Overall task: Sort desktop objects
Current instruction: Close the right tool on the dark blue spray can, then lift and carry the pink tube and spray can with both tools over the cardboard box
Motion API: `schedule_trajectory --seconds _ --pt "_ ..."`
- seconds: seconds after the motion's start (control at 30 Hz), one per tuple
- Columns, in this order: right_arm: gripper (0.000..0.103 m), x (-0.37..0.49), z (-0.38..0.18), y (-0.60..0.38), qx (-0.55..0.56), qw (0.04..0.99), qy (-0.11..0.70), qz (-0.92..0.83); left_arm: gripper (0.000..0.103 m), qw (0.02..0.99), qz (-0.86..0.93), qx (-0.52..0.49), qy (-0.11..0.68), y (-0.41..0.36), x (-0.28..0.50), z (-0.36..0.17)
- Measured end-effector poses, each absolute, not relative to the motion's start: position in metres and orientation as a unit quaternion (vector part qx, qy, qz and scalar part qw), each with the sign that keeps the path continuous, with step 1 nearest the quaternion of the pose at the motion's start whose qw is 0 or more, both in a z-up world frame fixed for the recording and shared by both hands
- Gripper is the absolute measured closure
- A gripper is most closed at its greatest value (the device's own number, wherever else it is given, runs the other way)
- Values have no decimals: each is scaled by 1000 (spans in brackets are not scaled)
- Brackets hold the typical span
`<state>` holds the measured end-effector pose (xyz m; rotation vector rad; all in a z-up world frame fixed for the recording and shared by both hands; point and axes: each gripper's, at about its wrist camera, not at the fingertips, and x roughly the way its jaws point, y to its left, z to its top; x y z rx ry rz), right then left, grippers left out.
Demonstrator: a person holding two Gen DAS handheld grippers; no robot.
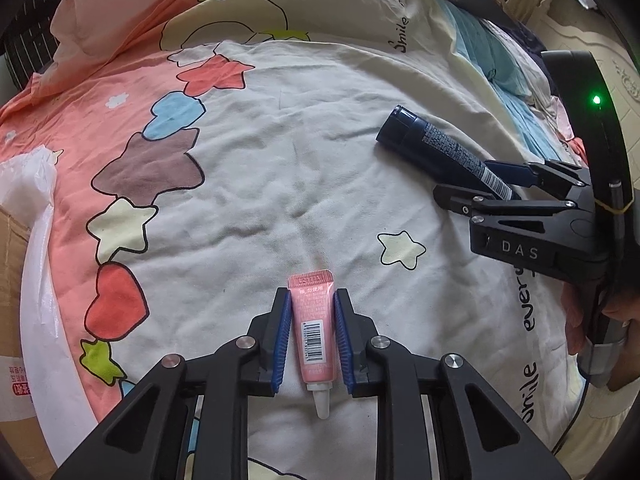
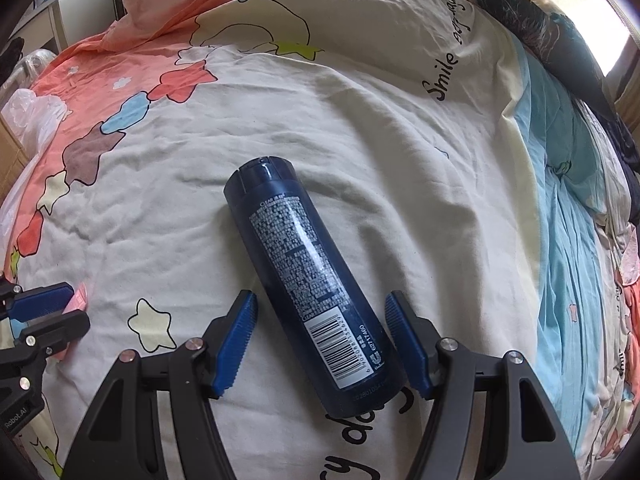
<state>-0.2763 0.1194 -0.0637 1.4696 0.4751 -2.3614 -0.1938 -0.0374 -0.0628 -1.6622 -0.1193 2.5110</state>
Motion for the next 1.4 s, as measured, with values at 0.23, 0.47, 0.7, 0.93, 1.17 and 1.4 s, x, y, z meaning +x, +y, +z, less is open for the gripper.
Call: schedule_trajectory --seconds 0.23,0.47,0.7,0.93,1.17,1.4 --pt "64 -269 -61 121 530 173 129 -820 81 68 829 -554 -31 -36 -191 -62" --pt "66 -234 -38 114 500 186 125 -836 81 67 828 -556 -29 -37 -189 -61" --pt "67 -206 -20 112 481 196 125 -845 81 70 828 -556 -28 -34 -180 -56" --pt "67 -192 -7 112 470 197 129 -851 81 73 832 -549 -23 -31 -170 -43" --pt "67 -177 3 110 461 198 135 -855 81 70 836 -544 -22 -32 -160 -31" --pt "67 -160 19 103 446 201 145 -860 81 71 842 -534 -18 -31 -148 -15"
